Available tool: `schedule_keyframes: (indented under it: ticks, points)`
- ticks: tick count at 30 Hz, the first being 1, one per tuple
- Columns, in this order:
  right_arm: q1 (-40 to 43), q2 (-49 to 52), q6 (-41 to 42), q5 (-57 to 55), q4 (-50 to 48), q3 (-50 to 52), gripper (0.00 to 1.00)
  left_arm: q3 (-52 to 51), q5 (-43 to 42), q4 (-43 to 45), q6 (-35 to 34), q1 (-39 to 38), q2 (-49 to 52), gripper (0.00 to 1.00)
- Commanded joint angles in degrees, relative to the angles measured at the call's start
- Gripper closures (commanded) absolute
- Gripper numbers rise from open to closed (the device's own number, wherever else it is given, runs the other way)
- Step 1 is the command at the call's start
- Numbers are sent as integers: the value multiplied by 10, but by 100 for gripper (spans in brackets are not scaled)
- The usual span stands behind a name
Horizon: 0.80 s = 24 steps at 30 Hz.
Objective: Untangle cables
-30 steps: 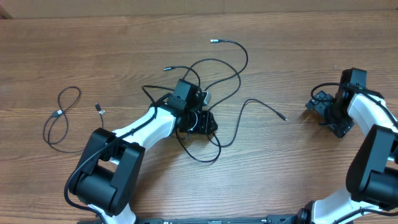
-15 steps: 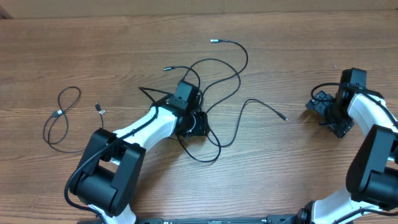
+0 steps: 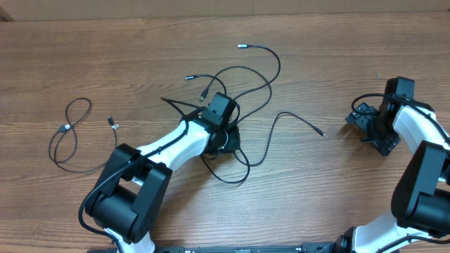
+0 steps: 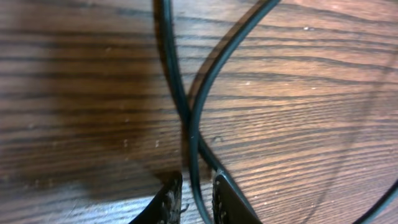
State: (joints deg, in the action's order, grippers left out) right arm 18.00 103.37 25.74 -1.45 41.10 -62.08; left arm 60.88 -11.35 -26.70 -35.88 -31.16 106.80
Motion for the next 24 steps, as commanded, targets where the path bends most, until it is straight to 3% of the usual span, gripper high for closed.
schedule_keyframes:
  ticks: [1, 4, 8, 10, 16, 21, 24]
  points:
    - [1, 0, 4, 0, -3, 3, 0, 10, 63, -59, -19, -4, 30, 85]
    - [1, 0, 4, 0, -3, 3, 0, 41, 117, -129, -14, -4, 30, 96]
    - [1, 0, 4, 0, -3, 3, 0, 78, 247, -235, -14, -1, 30, 96]
    - [1, 0, 4, 0, -3, 3, 0, 85, 273, -263, -13, 1, 30, 94]
    - [1, 0, 4, 0, -3, 3, 0, 85, 205, -255, 24, 7, 30, 76]
    - [1, 0, 4, 0, -3, 3, 0, 85, 198, -240, 25, 9, 31, 69]
    - [1, 0, 4, 0, -3, 3, 0, 88, 158, -246, 65, 20, 31, 67]
